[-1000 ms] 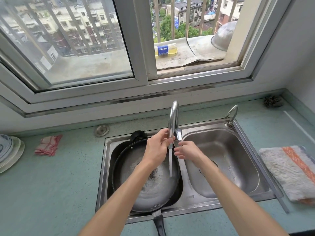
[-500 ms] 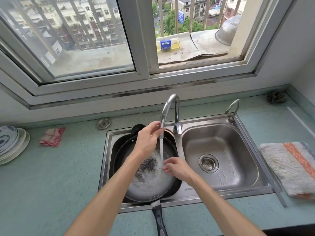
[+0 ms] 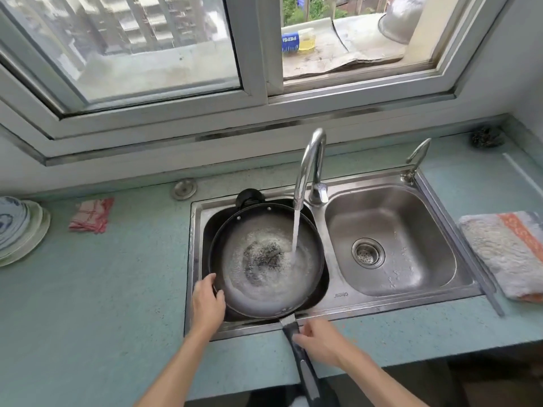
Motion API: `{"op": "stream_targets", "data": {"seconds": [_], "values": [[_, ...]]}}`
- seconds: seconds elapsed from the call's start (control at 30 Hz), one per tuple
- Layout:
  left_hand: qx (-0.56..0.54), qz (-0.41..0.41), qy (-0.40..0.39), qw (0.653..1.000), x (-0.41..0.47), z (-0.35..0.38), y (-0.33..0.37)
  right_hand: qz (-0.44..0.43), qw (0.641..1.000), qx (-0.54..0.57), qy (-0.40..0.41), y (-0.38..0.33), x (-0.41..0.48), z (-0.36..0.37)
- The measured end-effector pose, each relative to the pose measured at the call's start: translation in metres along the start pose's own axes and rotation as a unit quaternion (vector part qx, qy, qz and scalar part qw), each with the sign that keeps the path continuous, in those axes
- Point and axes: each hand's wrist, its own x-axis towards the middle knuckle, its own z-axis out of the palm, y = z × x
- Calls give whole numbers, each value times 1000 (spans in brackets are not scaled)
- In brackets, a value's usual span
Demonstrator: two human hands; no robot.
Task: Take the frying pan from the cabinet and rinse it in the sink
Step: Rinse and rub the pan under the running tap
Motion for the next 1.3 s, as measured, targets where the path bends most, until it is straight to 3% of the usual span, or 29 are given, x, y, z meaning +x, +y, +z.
{"op": "stream_targets", "data": {"seconds": [0.33,0.73,1.17,1.3], "values": [[-152,-113,-43,981,22,14,-20,68,995,55,52,-3,-6,54],[-145,-115,-80,980,37,30,-32,75,956,277,62,-3,-9,77],[-165,-146,-123,968,47,27,-28,75,968,166,170,-15,-20,86],[-215,-155,-129,956,49,19,-33,78,969,171,159,-11,-20,77]]}}
